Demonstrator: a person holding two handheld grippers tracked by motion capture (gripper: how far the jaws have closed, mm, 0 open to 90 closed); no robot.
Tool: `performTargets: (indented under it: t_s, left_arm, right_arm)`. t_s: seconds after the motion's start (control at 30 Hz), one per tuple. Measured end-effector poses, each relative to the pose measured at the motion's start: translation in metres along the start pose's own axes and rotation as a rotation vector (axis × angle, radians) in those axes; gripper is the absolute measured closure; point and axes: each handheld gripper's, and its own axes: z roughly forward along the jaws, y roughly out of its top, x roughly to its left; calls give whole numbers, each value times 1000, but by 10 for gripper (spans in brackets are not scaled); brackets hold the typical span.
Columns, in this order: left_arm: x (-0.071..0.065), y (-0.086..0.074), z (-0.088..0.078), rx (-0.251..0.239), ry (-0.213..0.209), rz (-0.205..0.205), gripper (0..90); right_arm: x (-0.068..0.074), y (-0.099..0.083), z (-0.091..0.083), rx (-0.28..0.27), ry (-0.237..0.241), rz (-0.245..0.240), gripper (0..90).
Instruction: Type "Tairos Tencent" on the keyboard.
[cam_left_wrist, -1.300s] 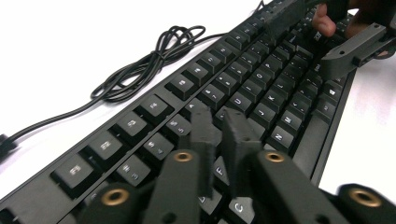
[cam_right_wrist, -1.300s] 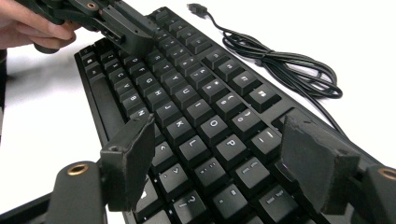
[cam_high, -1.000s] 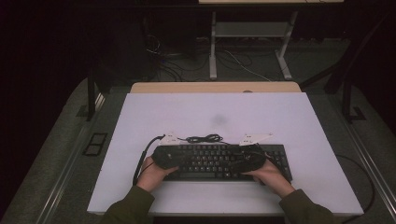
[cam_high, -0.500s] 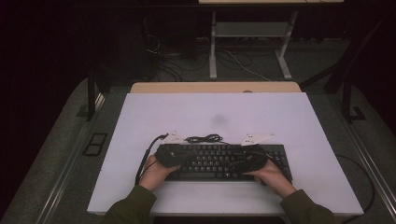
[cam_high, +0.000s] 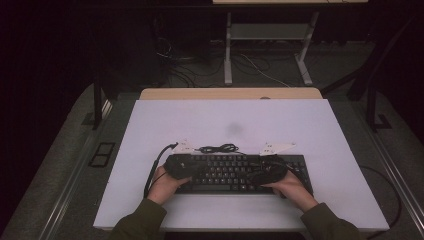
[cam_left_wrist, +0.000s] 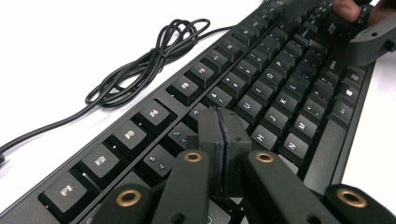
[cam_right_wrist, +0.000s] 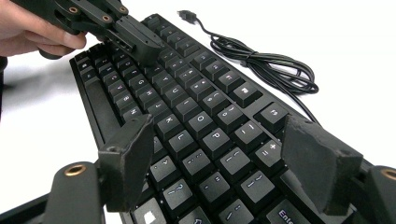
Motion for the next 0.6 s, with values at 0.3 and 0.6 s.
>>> performTargets:
  t_s: [0.3, 0.6]
  left_arm:
    - [-2, -4, -12, -46, -2, -14, 606]
    - [-4, -13, -30, -84, 6, -10, 389]
  right_arm:
    - [-3, -3, -6, -10, -32, -11, 201]
    - [-11, -11, -29, -56, -73, 10, 178]
